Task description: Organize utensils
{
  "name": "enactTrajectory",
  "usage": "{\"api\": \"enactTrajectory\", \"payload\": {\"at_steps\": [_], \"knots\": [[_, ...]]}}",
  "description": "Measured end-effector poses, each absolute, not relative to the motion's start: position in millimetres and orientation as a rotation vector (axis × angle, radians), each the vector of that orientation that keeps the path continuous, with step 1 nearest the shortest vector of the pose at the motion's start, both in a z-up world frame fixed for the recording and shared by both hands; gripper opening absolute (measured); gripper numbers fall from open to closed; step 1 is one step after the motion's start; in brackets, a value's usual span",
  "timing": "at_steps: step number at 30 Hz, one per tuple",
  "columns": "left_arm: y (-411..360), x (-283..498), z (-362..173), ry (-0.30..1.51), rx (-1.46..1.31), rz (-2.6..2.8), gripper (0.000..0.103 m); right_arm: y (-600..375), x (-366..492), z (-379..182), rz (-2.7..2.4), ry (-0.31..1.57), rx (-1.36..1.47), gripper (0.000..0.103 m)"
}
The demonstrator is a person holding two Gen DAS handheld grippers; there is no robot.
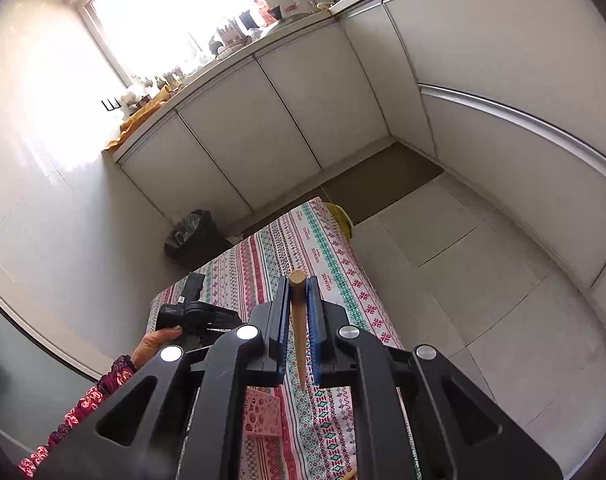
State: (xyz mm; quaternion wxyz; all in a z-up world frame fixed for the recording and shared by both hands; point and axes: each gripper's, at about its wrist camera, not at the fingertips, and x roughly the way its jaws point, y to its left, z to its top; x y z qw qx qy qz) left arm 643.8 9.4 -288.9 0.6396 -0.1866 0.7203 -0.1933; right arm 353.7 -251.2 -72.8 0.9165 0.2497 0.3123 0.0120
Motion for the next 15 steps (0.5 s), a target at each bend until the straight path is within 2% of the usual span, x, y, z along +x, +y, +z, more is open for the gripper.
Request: {"api": "enactTrajectory", "payload": {"at_steps": [3, 6, 10, 15], "knots": [[3, 637, -275, 1.577, -0.364, -0.432, 0.006, -257, 352, -74, 0.019, 0.64, 0.52, 0.009], [4, 630, -239, 1.489, -0.384, -0.457, 0.006, -263, 344, -67, 0.012, 0.629, 0.527, 0.009], [5, 611, -165, 1.361, -0.382, -0.496, 0.006, -266, 326, -47, 0.015, 0.594, 0.544, 0.009], [11, 561, -49, 1.109, -0.31, -0.519, 0.006, -259, 297, -10, 0.044, 0.547, 0.549, 0.009]]}}
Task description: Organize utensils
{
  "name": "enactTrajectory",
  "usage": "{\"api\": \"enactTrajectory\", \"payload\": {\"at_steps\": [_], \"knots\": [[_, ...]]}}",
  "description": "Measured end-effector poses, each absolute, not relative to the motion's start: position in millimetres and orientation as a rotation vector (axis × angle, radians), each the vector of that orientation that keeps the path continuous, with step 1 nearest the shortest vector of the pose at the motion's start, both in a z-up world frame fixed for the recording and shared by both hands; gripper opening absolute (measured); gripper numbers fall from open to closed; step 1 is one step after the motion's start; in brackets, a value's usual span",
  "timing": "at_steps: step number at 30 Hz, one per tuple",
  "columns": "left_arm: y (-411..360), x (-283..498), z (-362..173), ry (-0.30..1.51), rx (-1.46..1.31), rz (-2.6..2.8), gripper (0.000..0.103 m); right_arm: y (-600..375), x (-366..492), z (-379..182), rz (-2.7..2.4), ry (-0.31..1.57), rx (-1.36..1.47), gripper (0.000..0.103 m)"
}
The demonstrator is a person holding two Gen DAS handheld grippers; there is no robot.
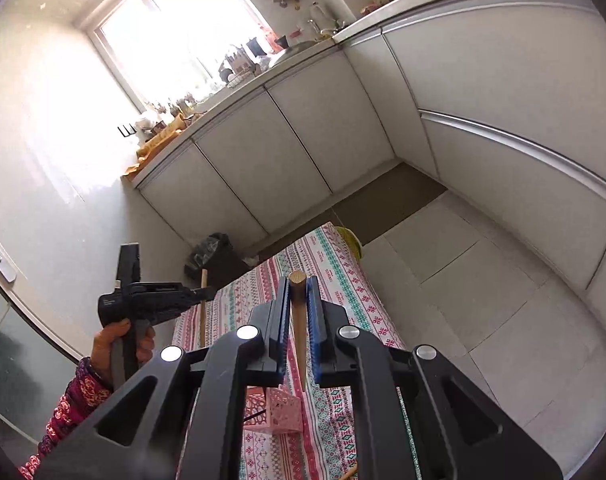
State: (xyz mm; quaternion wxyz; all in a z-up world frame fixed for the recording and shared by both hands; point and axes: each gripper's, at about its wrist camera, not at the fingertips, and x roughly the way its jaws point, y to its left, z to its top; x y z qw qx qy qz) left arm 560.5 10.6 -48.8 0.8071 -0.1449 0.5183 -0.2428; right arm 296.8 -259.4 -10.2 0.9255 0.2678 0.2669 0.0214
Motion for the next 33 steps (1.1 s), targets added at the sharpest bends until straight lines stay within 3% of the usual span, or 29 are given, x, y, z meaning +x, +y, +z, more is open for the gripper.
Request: {"api": "enactTrajectory", "payload": {"at_steps": [7, 17, 25, 33], "knots": [[6, 437, 58, 0.671, -0.063, -0.417, 0.006, -243, 249, 36, 0.104, 0.501, 0.556, 0.009], [10, 302, 68, 0.193, -0.02, -0.307, 0.006, -203, 194, 64, 0.182, 0.488, 0.537, 0.009], [6, 289, 77, 0.093, -0.127, -0.337, 0.006, -199, 200, 64, 0.174, 0.488, 0.525, 0.009], [-2, 301, 50, 0.026, -0.159, -0.275, 0.006, -199, 234, 55, 0.203, 0.483, 0.521, 0.009]]}}
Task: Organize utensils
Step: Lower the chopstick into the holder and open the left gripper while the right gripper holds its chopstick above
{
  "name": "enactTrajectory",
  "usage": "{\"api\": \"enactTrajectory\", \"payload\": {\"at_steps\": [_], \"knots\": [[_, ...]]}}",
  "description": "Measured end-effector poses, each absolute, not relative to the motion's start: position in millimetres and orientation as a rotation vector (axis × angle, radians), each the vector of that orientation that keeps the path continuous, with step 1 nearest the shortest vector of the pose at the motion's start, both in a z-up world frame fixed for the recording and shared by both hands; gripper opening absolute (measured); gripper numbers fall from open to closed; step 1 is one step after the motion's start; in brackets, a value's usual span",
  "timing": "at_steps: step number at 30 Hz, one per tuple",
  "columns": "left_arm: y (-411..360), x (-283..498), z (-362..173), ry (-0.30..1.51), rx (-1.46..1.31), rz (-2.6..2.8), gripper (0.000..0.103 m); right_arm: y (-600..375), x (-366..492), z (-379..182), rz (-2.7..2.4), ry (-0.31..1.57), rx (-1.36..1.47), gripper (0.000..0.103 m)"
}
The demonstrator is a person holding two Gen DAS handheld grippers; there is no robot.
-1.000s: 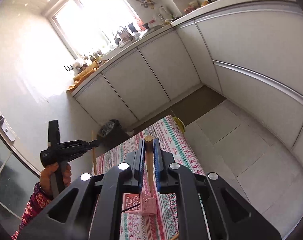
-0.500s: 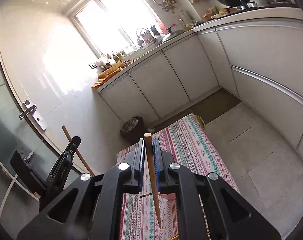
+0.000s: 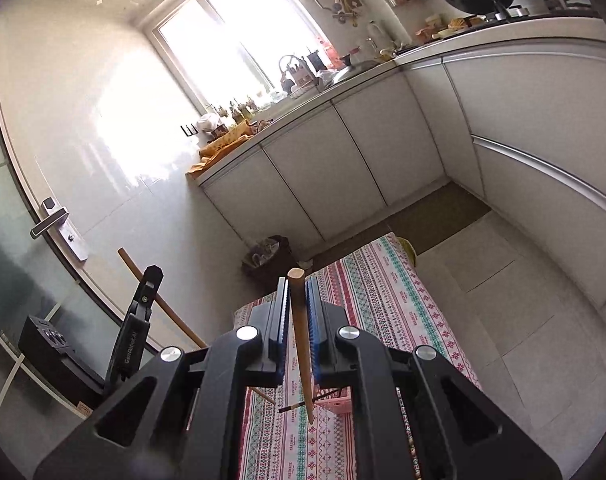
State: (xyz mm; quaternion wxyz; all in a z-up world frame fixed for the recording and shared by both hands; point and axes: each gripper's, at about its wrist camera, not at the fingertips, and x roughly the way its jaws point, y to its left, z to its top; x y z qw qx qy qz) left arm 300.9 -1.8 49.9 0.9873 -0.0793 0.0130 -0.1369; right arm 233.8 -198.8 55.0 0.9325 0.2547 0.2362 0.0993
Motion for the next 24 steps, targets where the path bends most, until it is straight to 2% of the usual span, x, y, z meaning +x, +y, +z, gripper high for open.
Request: {"api": "enactTrajectory", "payload": {"at_steps": [17, 18, 20, 21, 24], "knots": [[-29, 341, -42, -0.005, -0.065, -0.081, 0.007, -205, 295, -1, 0.188, 0.58, 0.514, 0.01], [-29, 341, -46, -0.006, -0.071, -0.078, 0.011, -205, 297, -3, 0.19, 0.583, 0.516, 0.01], [-29, 338, -51, -0.014, -0.065, -0.052, 0.043, -205, 298, -4, 0.189, 0.585, 0.521, 0.01], [-27, 335, -52, -0.029, -0.063, -0.043, 0.046, -204, 298, -4, 0.19, 0.585, 0.521, 0.01], [-16, 330, -41, -0.018, -0.102, -0.052, 0.047, -201, 297, 0, 0.188, 0.574, 0.517, 0.01]]}}
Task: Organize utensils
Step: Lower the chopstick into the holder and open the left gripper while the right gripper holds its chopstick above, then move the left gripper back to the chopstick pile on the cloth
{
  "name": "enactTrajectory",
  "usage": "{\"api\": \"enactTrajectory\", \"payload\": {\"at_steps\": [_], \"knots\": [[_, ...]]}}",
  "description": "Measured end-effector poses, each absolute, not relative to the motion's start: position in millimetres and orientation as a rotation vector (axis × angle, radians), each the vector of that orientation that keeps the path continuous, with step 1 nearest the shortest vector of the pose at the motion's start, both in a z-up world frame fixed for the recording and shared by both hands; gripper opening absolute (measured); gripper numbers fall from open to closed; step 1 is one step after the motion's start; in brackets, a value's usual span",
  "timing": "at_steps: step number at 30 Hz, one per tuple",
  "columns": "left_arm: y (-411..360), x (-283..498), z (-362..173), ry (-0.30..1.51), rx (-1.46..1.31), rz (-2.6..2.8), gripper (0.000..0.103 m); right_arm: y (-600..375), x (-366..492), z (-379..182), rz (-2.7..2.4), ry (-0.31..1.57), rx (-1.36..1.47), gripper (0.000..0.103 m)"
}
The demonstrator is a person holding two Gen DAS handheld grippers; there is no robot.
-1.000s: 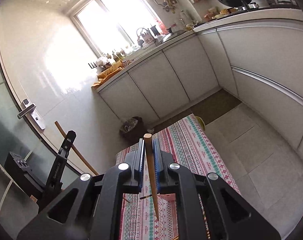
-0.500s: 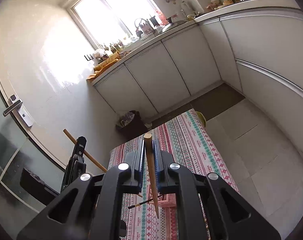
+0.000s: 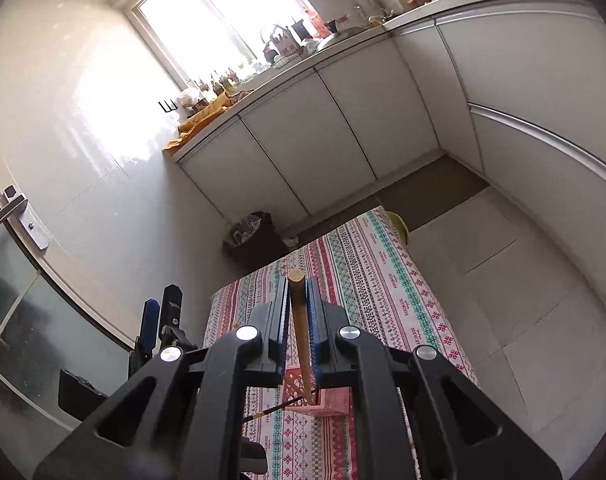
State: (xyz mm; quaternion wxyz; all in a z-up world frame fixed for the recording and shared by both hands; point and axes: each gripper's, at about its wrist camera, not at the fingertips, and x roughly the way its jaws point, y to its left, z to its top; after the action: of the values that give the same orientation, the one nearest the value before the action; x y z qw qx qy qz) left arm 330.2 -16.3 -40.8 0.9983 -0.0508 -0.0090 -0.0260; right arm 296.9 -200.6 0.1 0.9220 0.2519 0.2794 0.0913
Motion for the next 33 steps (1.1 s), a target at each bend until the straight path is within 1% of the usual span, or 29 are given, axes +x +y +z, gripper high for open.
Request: {"api": "enactTrajectory", "payload": {"at_steps": [5, 6, 8, 10, 13, 18, 21, 23, 25, 26, 30, 31, 32, 33], "knots": [[0, 308, -6, -0.066, -0.13, -0.052, 0.047, -190, 293, 12, 0.191, 0.554, 0.494, 0.01], [1, 303, 3, -0.081, -0.131, -0.048, 0.049, -187, 293, 15, 0.193, 0.548, 0.484, 0.01], [9, 290, 17, -0.109, -0.139, -0.033, 0.058, -179, 293, 18, 0.193, 0.532, 0.465, 0.01], [18, 280, 28, -0.127, -0.145, -0.004, 0.064, -170, 296, 19, 0.205, 0.518, 0.447, 0.01], [35, 267, 36, -0.128, -0.156, 0.044, 0.064, -154, 300, 19, 0.211, 0.491, 0.407, 0.01], [68, 256, 33, -0.119, -0.211, 0.1, 0.065, -134, 313, 12, 0.205, 0.483, 0.354, 0.01], [87, 256, 27, -0.105, -0.256, 0.123, 0.065, -123, 323, 1, 0.208, 0.5, 0.33, 0.01], [95, 259, 23, -0.089, -0.267, 0.138, 0.065, -115, 333, -15, 0.204, 0.547, 0.318, 0.01], [100, 264, 19, -0.07, -0.268, 0.15, 0.065, -109, 340, -34, 0.186, 0.604, 0.322, 0.012], [103, 265, 18, -0.06, -0.273, 0.152, 0.065, -106, 340, -41, 0.175, 0.616, 0.313, 0.016], [109, 268, 14, -0.027, -0.27, 0.169, 0.065, -100, 329, -43, 0.145, 0.578, 0.288, 0.018], [110, 268, 13, -0.02, -0.268, 0.173, 0.067, -101, 324, -39, 0.135, 0.562, 0.289, 0.021], [110, 268, 11, -0.014, -0.266, 0.176, 0.07, -102, 319, -35, 0.124, 0.543, 0.291, 0.031], [110, 267, 11, -0.01, -0.266, 0.179, 0.07, -102, 313, -31, 0.116, 0.519, 0.294, 0.039]]}}
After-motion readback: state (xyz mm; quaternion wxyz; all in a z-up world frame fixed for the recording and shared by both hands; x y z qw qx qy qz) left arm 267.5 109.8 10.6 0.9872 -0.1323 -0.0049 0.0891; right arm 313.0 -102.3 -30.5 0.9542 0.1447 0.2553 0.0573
